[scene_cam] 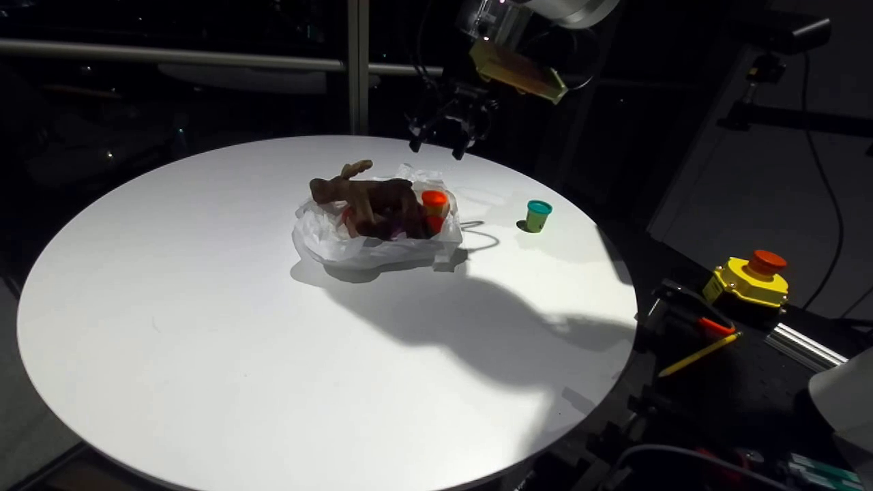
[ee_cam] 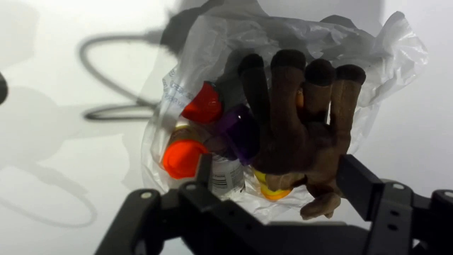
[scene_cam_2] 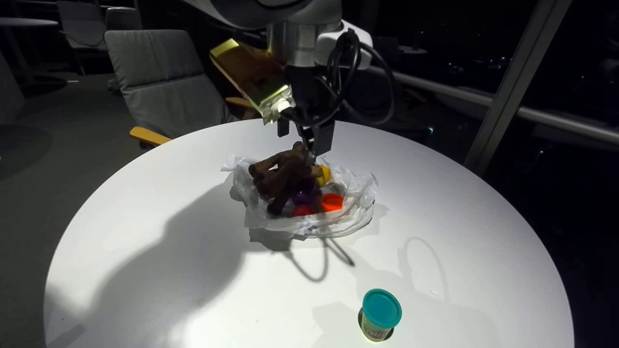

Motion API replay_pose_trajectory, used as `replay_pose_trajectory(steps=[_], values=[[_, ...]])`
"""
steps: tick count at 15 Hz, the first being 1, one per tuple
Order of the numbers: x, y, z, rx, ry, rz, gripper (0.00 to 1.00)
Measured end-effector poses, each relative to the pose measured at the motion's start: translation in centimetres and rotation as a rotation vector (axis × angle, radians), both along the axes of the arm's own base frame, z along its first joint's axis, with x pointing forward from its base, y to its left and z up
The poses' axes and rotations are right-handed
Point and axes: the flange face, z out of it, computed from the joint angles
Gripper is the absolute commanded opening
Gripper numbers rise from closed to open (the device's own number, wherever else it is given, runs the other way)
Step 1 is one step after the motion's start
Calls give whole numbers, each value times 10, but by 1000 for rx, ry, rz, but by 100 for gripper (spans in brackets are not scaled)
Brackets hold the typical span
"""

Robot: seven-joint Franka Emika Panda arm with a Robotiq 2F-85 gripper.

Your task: Put all the objects on the table in the white plastic bag

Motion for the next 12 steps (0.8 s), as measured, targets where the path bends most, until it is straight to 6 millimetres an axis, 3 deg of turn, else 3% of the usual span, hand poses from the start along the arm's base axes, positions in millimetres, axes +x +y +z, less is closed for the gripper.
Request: replay_pose_trajectory(steps=[3, 8, 12], values=[[-32, -38, 6, 9, 39, -86, 100], [-82, -124, -28, -14, 138, -285, 100], [-94, -149, -60, -57, 224, -363, 100]])
